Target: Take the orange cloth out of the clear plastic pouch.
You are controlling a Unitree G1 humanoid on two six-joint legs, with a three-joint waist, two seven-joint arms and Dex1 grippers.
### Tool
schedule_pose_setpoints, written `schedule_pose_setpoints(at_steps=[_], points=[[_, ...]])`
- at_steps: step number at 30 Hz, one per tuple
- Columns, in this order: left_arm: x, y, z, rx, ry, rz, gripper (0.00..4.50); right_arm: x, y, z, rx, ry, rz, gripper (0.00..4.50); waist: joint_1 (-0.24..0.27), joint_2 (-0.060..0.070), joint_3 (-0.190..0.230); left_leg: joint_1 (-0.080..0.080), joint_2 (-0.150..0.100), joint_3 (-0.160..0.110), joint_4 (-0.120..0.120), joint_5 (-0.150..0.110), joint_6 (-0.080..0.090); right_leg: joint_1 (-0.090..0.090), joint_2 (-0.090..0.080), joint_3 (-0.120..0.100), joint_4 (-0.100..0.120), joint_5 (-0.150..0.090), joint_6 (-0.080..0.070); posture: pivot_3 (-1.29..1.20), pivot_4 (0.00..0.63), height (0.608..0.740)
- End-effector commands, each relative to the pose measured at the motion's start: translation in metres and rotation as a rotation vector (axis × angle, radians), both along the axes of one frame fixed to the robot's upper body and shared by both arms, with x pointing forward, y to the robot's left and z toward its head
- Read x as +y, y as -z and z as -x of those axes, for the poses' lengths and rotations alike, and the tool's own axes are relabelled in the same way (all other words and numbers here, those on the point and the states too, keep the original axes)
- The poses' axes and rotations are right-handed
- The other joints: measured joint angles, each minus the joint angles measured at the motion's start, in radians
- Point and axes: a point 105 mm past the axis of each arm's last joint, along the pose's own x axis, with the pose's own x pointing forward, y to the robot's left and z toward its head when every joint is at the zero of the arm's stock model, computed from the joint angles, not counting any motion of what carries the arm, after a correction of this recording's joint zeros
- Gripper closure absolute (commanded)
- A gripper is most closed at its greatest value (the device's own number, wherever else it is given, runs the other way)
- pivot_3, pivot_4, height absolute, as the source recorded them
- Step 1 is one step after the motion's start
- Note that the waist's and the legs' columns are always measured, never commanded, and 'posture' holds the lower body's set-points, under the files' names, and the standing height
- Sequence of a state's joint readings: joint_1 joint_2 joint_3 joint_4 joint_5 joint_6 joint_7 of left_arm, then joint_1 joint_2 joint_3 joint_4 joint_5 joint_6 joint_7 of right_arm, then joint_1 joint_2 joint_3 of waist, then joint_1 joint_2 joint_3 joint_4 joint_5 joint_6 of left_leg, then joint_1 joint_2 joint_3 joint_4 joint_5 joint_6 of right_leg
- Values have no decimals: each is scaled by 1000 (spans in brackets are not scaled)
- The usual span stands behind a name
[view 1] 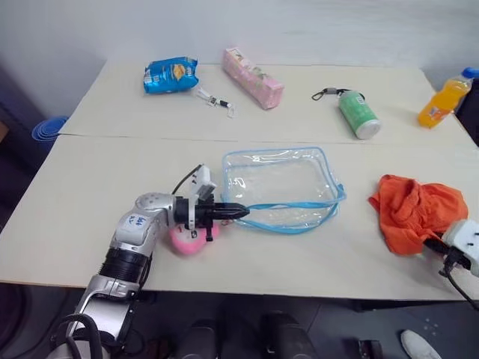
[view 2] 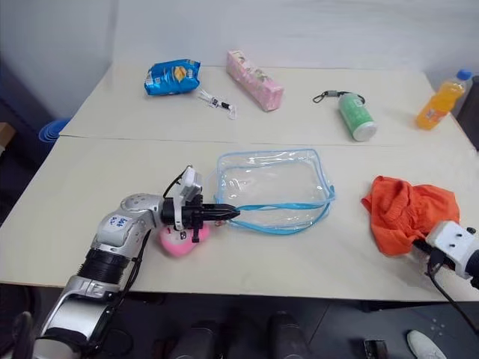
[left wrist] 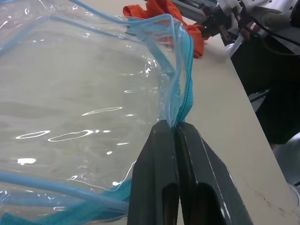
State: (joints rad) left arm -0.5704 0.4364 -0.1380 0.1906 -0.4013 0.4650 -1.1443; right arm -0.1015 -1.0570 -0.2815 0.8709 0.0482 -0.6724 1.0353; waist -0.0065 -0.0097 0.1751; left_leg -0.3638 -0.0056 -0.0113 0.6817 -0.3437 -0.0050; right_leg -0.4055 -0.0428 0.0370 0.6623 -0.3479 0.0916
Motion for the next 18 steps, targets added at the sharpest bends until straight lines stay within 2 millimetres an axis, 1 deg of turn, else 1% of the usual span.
schedule_pose_setpoints(at_steps=[1,3,4,6,7,8,9,11,13,14,15,16,17,18], points=[[4,-4,5,-46,25,-17,4500,-16,8,11,73,96,-70,4256,-1,-1,0,1,0,-1,0,0,0,2,0,0,-1,0,0,0,150,740],[5,-4,6,-55,30,-23,4500,-18,4,9,61,113,-97,3751,-1,-1,0,9,0,-1,-2,-1,1,12,0,-1,-4,0,0,0,150,740],[5,-3,6,-66,31,-26,4500,-15,-2,6,27,76,-70,3478,0,-1,0,11,0,-1,-2,-2,2,15,0,-1,-5,0,0,0,150,740],[9,-4,8,-88,32,-25,4500,-9,-16,6,-28,8,-61,2807,-1,-1,0,11,0,-3,-2,-2,2,15,-1,-2,-6,0,0,0,150,740],[11,-6,12,-93,55,-24,4500,-8,-24,7,-54,-10,-66,2470,-1,-1,0,11,0,-3,-2,-3,2,15,-1,-2,-6,0,0,0,150,740],[13,-7,15,-95,73,-23,4015,-8,-29,8,-67,-16,-74,2122,-2,-1,0,11,0,-3,-3,-3,1,14,-1,-2,-6,0,0,0,150,740],[15,-7,16,-121,72,-32,3820,-8,-34,11,-73,-31,-67,1802,-2,-1,0,11,1,-3,-3,-3,1,14,0,-2,-6,0,0,0,150,740],[23,-6,22,-152,108,-69,3229,-8,-49,23,-82,-52,-91,1117,-1,3,1,11,1,-2,-4,-3,1,14,0,-1,-6,0,0,0,150,740],[30,-7,27,-176,131,-85,2533,-3,-61,32,-89,-87,-117,347,0,4,1,11,1,-2,-5,-3,1,14,0,-1,-7,0,0,0,150,740],[34,-10,28,-196,123,-75,2261,3,-69,37,-101,-106,-164,29,-1,4,1,11,1,-2,-5,-3,1,14,0,-1,-7,0,0,0,150,740],[39,-15,30,-211,117,-58,2024,12,-80,41,-125,-138,-224,0,-1,4,1,12,1,-2,-5,-3,2,14,0,-1,-7,0,0,0,150,740],[45,-24,33,-279,118,-38,1722,24,-96,40,-179,-131,-332,0,-3,4,1,11,1,-3,-5,-5,4,15,0,-1,-7,0,0,0,150,740],[51,-32,37,-328,115,-20,1440,40,-104,43,-161,-148,-454,0,-6,4,1,12,2,-3,-6,-6,6,15,0,-1,-7,0,0,0,150,740],[55,-36,39,-359,114,-11,1129,52,-107,46,-131,-153,-535,0,-10,4,1,11,2,-4,-7,-6,5,14,0,-1,-7,0,0,0,150,740]])
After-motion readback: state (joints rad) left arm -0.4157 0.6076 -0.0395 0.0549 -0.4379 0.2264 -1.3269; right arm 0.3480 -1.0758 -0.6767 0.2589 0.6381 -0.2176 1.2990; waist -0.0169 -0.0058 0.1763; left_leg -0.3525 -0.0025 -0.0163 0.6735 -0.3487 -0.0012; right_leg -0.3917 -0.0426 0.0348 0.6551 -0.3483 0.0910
